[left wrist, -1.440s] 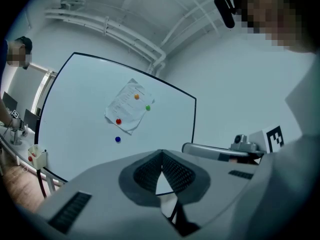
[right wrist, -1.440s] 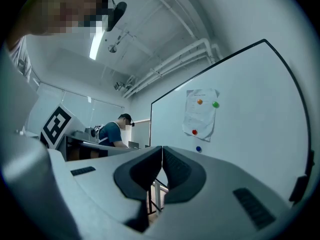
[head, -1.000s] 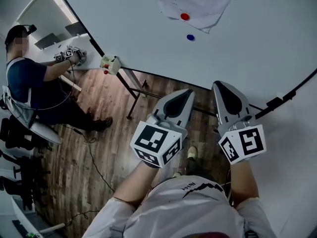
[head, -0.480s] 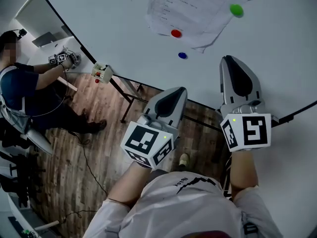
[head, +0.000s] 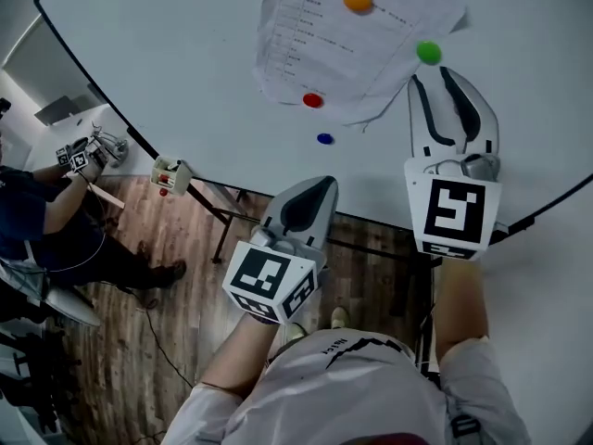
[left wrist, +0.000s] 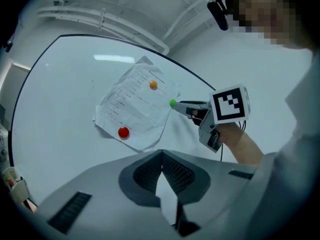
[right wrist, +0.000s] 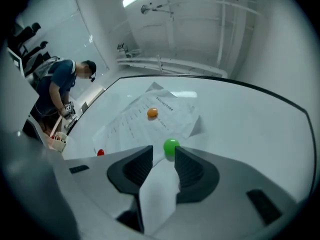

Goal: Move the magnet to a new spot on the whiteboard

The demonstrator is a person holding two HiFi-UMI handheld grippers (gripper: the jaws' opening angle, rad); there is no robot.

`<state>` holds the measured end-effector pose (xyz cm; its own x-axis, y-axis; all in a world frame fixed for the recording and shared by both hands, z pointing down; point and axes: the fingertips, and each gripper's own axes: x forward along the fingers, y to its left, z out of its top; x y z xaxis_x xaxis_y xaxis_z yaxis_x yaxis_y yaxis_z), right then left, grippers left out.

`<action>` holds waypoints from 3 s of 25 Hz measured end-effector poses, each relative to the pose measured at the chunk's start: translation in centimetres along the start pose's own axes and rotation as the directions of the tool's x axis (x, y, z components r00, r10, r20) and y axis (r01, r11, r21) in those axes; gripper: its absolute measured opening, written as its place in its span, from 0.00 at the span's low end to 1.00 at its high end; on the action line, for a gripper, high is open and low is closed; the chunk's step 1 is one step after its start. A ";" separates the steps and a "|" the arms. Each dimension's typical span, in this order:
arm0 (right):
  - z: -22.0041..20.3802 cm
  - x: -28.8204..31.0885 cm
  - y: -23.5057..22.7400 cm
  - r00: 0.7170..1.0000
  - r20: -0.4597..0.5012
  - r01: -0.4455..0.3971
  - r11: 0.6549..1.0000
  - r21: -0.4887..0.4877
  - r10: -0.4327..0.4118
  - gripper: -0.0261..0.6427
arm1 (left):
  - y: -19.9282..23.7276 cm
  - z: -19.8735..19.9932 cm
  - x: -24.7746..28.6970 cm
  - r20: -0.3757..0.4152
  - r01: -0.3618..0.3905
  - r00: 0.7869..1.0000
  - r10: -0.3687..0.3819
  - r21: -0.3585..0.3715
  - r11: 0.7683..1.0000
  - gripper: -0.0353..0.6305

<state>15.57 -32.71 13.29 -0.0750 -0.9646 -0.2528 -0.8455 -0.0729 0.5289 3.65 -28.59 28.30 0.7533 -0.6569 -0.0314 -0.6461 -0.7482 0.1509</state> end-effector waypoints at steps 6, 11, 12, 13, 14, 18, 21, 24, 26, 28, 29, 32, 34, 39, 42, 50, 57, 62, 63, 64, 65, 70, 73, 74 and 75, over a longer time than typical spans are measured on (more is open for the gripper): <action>0.2 1.6 -0.9 0.994 -0.083 0.056 0.986 -0.154 -0.070 0.26 | 1.1 -0.1 0.3 0.006 0.034 0.999 -0.034 -0.015 0.999 0.07; 0.2 2.6 -0.8 0.985 -0.152 0.043 0.967 -0.252 -0.084 0.27 | 1.8 0.0 0.4 0.010 0.054 0.998 -0.054 -0.025 0.998 0.07; 0.1 2.7 -0.8 0.982 -0.168 0.037 0.963 -0.268 -0.085 0.27 | 1.9 -0.1 0.4 0.010 0.057 0.998 -0.057 -0.027 0.998 0.07; 0.0 2.9 -0.8 0.979 -0.184 0.033 0.959 -0.281 -0.087 0.27 | 2.0 -0.1 0.4 0.010 0.060 0.998 -0.060 -0.030 0.998 0.07; -0.2 3.0 -0.8 0.976 -0.199 0.030 0.956 -0.291 -0.091 0.27 | 2.1 -0.1 0.4 0.009 0.063 0.998 -0.063 -0.032 0.997 0.07; -0.2 3.4 -0.8 0.969 -0.226 0.027 0.949 -0.314 -0.103 0.27 | 2.4 -0.3 0.3 0.008 0.072 0.997 -0.072 -0.039 0.997 0.07; -0.1 3.5 -1.1 0.966 -0.231 0.035 0.948 -0.315 -0.113 0.27 | 2.6 -0.4 0.3 0.006 0.075 0.997 -0.075 -0.042 0.996 0.07; -0.6 3.3 -1.3 0.961 -0.242 0.049 0.946 -0.319 -0.132 0.26 | 2.5 -0.5 0.3 0.005 0.079 0.997 -0.079 -0.043 0.996 0.07; -0.2 3.3 -1.3 0.966 -0.222 0.053 0.946 -0.319 -0.130 0.24 | 2.3 -0.4 0.3 0.006 0.081 0.997 -0.081 -0.043 0.996 0.07; 0.1 3.4 -1.3 0.971 -0.204 0.054 0.949 -0.311 -0.122 0.24 | 2.2 -0.2 0.3 0.010 0.082 0.997 -0.082 -0.040 0.996 0.07; 0.2 3.4 -1.3 0.973 -0.199 0.053 0.951 -0.304 -0.118 0.24 | 2.2 -0.1 0.3 0.013 0.082 0.997 -0.081 -0.037 0.996 0.07; 0.2 3.4 -1.4 0.976 -0.190 0.051 0.957 -0.287 -0.109 0.23 | 2.0 0.3 0.4 0.020 0.079 0.997 -0.079 -0.032 0.996 0.07; 0.2 3.4 -1.4 0.977 -0.185 0.050 0.959 -0.280 -0.105 0.23 | 1.9 0.4 0.4 0.022 0.078 0.997 -0.078 -0.029 0.997 0.07; 1.3 2.9 -1.5 0.987 -0.140 0.047 0.968 -0.246 -0.083 0.23 | 1.6 0.6 0.5 0.020 0.078 0.997 -0.078 -0.025 0.997 0.07; 1.5 2.3 -1.0 0.992 -0.119 0.021 0.981 -0.192 -0.045 0.23 | 1.3 0.8 0.5 0.024 0.081 0.996 -0.081 -0.018 0.997 0.07; 1.1 -0.2 0.3 0.999 -0.052 -0.016 1.000 -0.015 0.016 0.23 | 0.5 0.7 0.2 0.022 0.087 0.996 -0.087 -0.014 0.996 0.07; -0.5 -2.9 2.2 0.997 -0.054 -0.042 0.994 0.099 0.047 0.23 | -0.1 0.5 -0.7 0.020 0.089 0.996 -0.089 -0.011 0.996 0.07; -1.5 -4.5 4.1 0.994 -0.073 -0.069 0.989 0.127 0.079 0.23 | -0.4 0.4 -1.4 0.019 0.089 0.996 -0.089 -0.009 0.996 0.07; -1.7 -4.8 4.3 0.994 -0.075 -0.071 0.989 0.130 0.081 0.23 | -0.5 0.3 -1.6 0.019 0.090 0.996 -0.090 -0.008 0.996 0.07; -1.8 -5.2 4.5 0.994 -0.078 -0.071 0.988 0.135 0.082 0.23 | -0.6 0.3 -1.7 0.019 0.091 0.996 -0.091 -0.008 0.996 0.07; -1.9 -5.5 4.7 0.993 -0.081 -0.070 0.987 0.141 0.082 0.23 | -0.7 0.3 -1.9 0.018 0.092 0.996 -0.092 -0.007 0.996 0.07; -2.7 -7.2 5.4 0.993 -0.081 -0.066 0.978 0.198 0.083 0.23 | -1.2 0.0 -2.5 0.014 0.099 0.995 -0.099 -0.007 0.995 0.07; -3.1 -8.2 6.3 0.993 -0.074 -0.078 0.972 0.223 0.096 0.23 | -1.6 -0.3 -2.8 0.014 0.107 0.994 -0.107 -0.011 0.994 0.07; -3.2 -8.5 6.7 0.992 -0.072 -0.084 0.970 0.227 0.103 0.23 | -1.7 -0.4 -2.9 0.013 0.110 0.994 -0.109 -0.011 0.994 0.07; -3.4 -8.9 7.1 0.992 -0.071 -0.089 0.968 0.234 0.108 0.23 | -1.7 -0.5 -3.0 0.011 0.110 0.994 -0.110 -0.008 0.994 0.07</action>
<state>12.07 -25.54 22.06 -0.1282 -0.9824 -0.1357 -0.9355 0.0744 0.3453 2.59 -25.32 28.61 0.8184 -0.5717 -0.0591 -0.5583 -0.8152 0.1544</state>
